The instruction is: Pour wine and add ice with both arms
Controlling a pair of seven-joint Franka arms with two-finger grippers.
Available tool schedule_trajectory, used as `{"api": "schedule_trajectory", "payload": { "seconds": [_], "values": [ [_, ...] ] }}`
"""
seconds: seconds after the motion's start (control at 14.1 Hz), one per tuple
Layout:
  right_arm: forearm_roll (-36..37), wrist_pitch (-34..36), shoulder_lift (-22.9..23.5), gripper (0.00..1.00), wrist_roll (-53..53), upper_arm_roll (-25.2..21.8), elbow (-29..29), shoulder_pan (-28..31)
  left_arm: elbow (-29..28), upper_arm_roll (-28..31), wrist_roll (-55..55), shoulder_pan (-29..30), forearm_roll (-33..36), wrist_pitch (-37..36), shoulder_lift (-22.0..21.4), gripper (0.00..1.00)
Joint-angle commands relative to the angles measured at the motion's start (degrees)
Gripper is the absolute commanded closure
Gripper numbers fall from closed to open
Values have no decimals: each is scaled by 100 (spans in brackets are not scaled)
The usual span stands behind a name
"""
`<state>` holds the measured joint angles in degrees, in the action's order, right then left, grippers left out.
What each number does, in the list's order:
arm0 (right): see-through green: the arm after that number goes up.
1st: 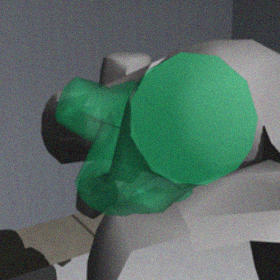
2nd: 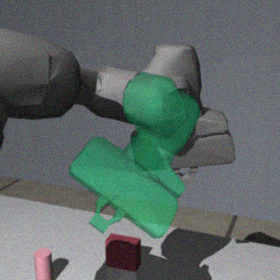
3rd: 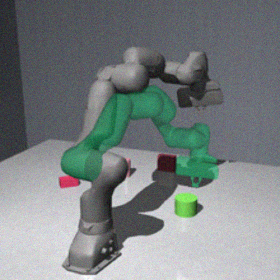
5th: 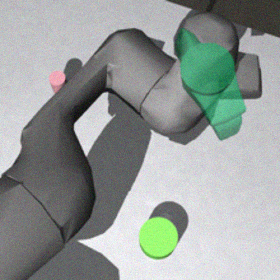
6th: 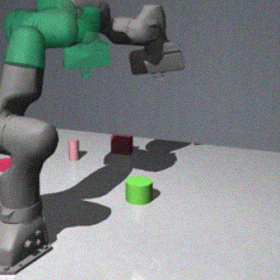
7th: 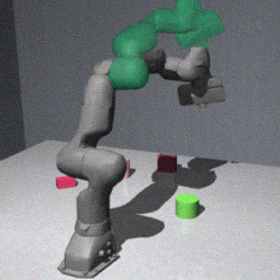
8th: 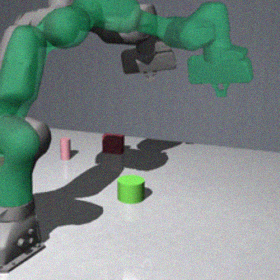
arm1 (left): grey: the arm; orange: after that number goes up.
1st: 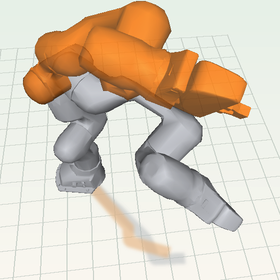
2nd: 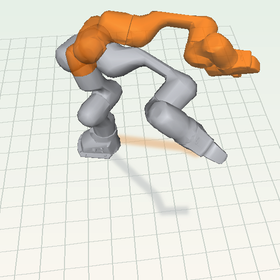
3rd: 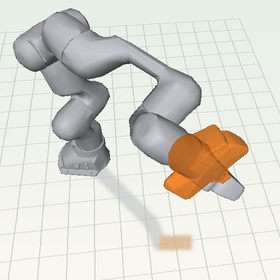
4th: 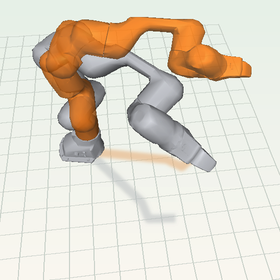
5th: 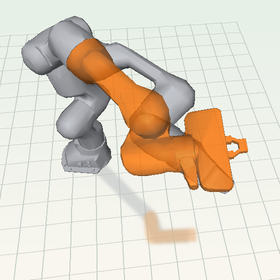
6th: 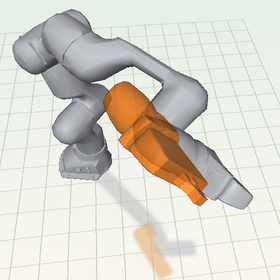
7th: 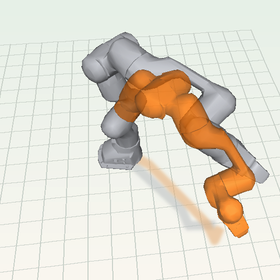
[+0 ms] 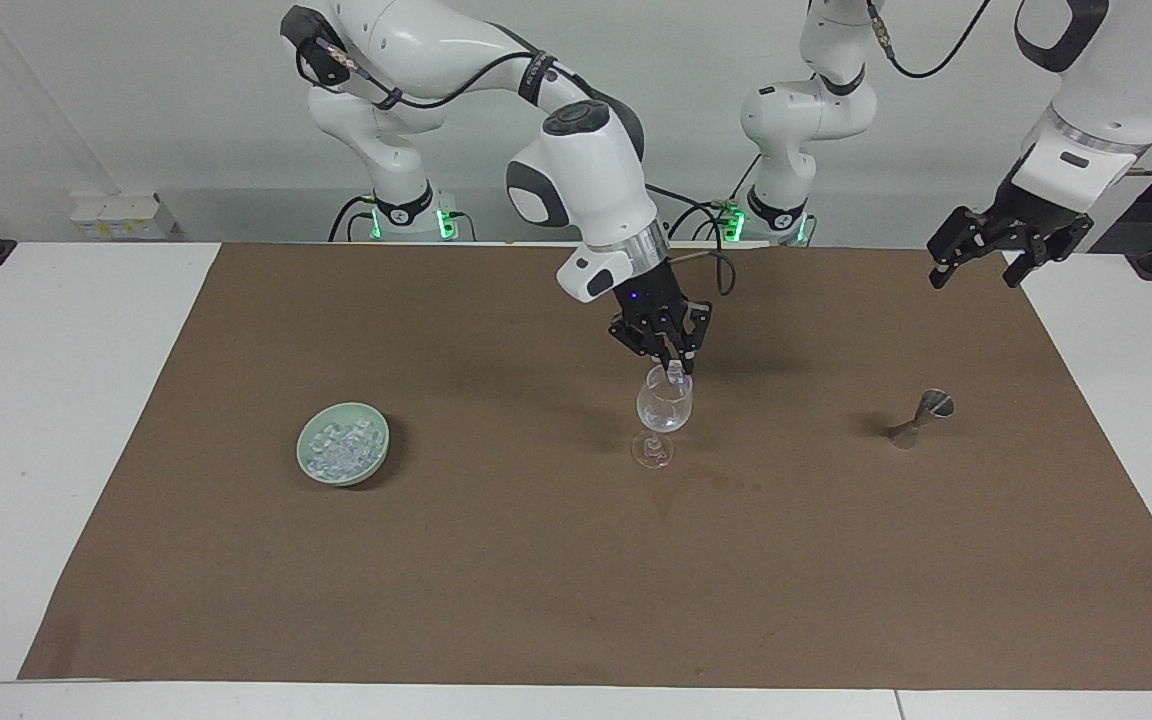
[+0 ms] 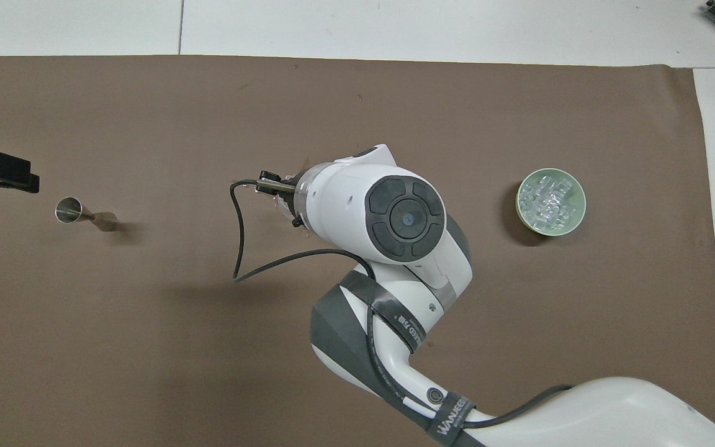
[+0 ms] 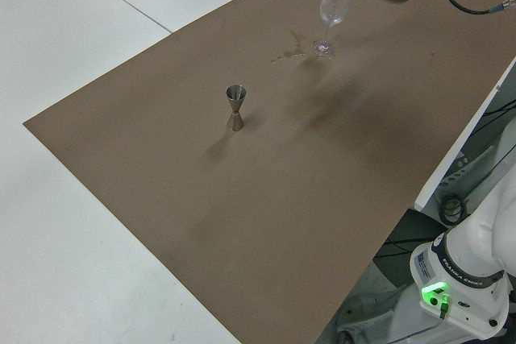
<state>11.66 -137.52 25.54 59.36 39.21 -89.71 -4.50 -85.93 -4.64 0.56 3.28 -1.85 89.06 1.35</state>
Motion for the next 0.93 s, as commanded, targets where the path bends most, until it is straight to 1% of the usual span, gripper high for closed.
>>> {"api": "schedule_trajectory", "payload": {
  "seconds": [0.0, 0.43, 0.78, 0.85],
  "values": [
    [152, -46, 101, 100, 6, 70, 59, 63, -38, -19, -47, 50, -52, -38, -38, 0],
    [161, -55, 197, 100, -38, 52, 76, 72, -38, -19, -47, 50, -43, -91, -47, 0],
    [169, -64, 206, 96, -38, 52, 76, 81, -38, -19, -47, 50, -43, -100, -47, 0],
    [161, -116, 206, 94, -38, 52, 76, 89, -30, -19, -47, 50, -43, -100, -47, 0]
  ]
}}
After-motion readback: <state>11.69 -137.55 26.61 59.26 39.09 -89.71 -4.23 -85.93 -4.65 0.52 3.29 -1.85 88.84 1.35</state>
